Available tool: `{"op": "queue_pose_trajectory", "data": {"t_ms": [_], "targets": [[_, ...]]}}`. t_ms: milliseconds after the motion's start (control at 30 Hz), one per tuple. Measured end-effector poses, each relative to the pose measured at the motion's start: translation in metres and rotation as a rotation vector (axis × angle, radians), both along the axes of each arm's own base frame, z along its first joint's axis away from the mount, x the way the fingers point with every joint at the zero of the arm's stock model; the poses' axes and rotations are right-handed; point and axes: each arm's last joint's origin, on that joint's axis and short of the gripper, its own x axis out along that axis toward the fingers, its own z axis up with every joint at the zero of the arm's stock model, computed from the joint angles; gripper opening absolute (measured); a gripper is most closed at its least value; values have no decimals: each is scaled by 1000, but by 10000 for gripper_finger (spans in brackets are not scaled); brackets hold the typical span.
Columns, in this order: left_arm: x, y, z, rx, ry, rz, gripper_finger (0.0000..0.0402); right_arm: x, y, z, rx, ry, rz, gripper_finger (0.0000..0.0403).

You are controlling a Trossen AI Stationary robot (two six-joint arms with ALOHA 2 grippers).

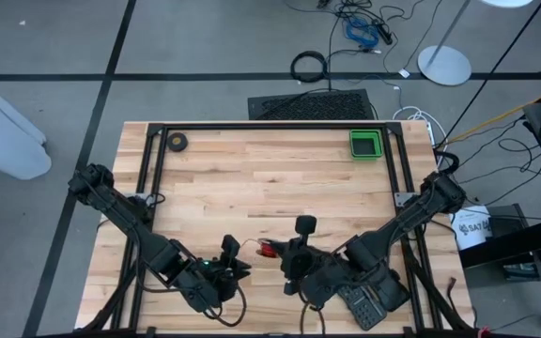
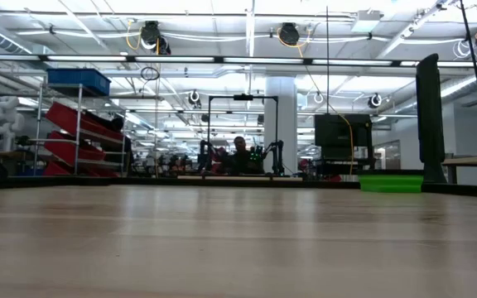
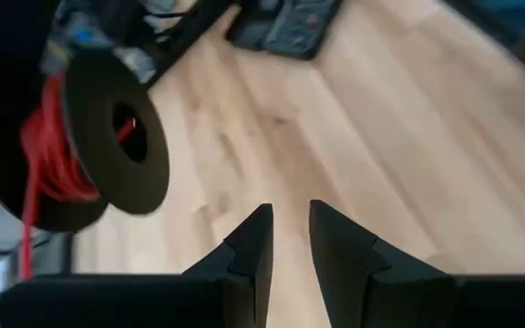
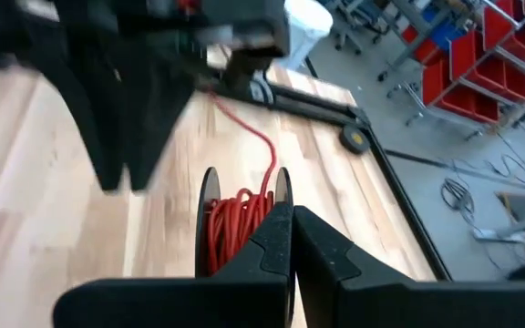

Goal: Coil cords
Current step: Coil the red wire on the black spool

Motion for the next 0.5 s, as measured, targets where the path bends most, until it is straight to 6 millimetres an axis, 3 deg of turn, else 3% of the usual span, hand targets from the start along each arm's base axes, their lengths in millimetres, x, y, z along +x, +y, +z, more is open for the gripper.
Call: {"op": "queue_pose_trajectory", "data": {"t_ms": [300,500], "targets": [[-6,-10,-4,-209,153,-167,81,13,5,-32,-110,41,-95,0],[-21,-21,-1,-247,191,-222,81,26,4,-57,-160,96,-125,0]]}}
